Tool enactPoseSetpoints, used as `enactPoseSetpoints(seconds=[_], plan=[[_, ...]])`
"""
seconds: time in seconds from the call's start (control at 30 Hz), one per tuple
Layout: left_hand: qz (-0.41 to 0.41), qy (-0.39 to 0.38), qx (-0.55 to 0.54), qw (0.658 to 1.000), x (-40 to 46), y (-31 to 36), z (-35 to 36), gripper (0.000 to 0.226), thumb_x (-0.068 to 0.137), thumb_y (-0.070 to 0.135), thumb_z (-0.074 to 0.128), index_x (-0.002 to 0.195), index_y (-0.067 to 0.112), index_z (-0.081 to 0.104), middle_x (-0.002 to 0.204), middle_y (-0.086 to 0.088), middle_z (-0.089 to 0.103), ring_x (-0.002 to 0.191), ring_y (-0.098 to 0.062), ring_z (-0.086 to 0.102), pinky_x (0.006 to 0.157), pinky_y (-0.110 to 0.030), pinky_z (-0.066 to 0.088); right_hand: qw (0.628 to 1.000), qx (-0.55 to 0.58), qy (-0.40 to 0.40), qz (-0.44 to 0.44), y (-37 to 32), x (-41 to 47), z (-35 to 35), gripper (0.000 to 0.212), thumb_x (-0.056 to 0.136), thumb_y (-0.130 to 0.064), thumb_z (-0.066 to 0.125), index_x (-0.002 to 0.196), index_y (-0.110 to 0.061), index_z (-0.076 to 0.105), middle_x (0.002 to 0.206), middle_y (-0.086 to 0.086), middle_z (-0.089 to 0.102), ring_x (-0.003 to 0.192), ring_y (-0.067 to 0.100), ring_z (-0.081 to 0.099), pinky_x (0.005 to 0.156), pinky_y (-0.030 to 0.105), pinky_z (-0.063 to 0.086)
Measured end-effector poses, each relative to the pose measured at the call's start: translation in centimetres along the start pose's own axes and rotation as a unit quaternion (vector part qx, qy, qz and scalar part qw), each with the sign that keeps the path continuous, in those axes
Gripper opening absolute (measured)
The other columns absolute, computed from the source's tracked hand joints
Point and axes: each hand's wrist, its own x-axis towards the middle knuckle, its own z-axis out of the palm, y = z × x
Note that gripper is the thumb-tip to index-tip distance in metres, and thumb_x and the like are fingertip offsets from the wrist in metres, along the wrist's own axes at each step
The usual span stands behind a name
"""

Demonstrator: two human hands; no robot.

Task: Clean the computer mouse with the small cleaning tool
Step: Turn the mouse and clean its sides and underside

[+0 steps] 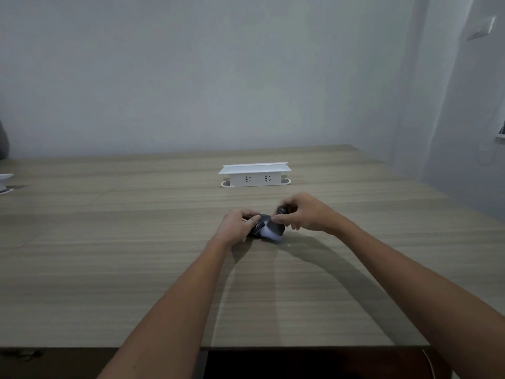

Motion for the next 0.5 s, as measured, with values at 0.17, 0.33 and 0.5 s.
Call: enactPoseSetpoints(seconds=[0.17,0.33,0.5], plan=[[-0.003,0.007,-0.006,1.000,0.0,-0.1,0.3,0.025,0.096,0.027,0.060,0.115,0.022,0.074,0.100,-0.003,0.074,0.079,-0.023,0.060,0.046,-0.006,0.041,0.987,-0.104,0.120,0.029,0.5,0.4,0.0,0.010,0.081,-0.012,0.070,0.082,-0.008,0.078,0.067,-0.006,0.064,0.059,0.002,0.055,0.065,0.024,0.042],[-0.007,-0.001,-0.009,1.000,0.2,-0.3,0.2,0.025,0.094,0.029,0.061,0.114,0.023,0.075,0.105,-0.003,0.076,0.090,-0.027,0.070,0.062,-0.021,0.052,1.000,-0.022,0.010,0.006,-0.2,0.3,0.7,0.010,0.085,-0.017,0.073,0.083,-0.008,0.077,0.064,-0.003,0.064,0.050,0.007,0.055,0.055,0.025,0.047],[-0.006,0.005,-0.019,1.000,0.3,-0.5,0.2,0.025,0.093,0.030,0.063,0.114,0.022,0.075,0.101,-0.002,0.076,0.079,-0.020,0.066,0.055,-0.018,0.051,0.993,-0.072,0.097,0.003,0.0,0.5,0.3,0.009,0.082,-0.017,0.072,0.079,-0.011,0.077,0.062,-0.004,0.064,0.054,0.003,0.054,0.061,0.025,0.043]])
